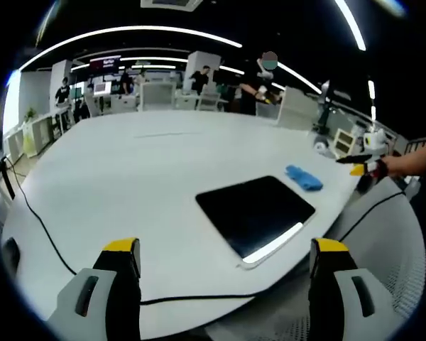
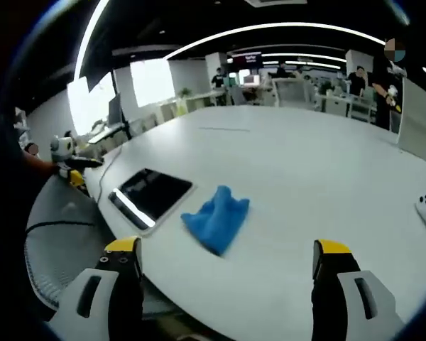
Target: Wipe the mirror surface with the cleaning cloth until all visible marks leave the cleaned area.
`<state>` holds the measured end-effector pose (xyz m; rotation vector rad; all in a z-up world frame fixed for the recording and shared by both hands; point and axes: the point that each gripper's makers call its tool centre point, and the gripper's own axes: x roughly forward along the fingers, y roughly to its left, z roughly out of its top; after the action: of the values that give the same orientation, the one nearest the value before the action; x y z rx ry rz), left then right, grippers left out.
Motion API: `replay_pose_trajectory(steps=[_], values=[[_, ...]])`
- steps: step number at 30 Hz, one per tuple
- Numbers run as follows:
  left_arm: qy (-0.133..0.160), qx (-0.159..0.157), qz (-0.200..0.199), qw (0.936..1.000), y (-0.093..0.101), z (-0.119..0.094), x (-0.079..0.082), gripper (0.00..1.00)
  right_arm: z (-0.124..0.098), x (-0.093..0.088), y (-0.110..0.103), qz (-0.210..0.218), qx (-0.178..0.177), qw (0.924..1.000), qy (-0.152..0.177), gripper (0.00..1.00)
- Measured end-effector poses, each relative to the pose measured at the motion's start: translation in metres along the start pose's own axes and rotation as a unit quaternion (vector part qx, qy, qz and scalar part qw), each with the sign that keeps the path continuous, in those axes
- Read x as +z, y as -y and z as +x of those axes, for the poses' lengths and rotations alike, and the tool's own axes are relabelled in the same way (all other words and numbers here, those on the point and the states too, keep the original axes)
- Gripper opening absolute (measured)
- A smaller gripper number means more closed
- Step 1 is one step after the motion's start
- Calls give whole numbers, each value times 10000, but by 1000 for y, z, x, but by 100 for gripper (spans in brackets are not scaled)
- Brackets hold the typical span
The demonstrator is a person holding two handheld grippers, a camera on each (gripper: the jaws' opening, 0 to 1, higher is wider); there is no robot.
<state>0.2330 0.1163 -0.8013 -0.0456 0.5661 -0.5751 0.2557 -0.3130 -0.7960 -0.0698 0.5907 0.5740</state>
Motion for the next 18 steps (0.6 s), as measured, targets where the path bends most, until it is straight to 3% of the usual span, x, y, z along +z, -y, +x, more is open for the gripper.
replay_pose_trajectory(steps=[6,10,14,18], values=[[-94,-7,-42,9999,0,-1,-2,100,2,-3,-1,-13,12,9999,-139,100],[-130,13,-61,9999,-1,0,-3,100,1,-3,5,-118,-184,9996,-186,100],[-169,61,-187,9997,-3,-1,-5,100,0,-8,4,71,-137,9997,-201,100],[-199,158,86,9996,-3,-2,-2,100,0,-14,5,128,-42,9996,-228,100]])
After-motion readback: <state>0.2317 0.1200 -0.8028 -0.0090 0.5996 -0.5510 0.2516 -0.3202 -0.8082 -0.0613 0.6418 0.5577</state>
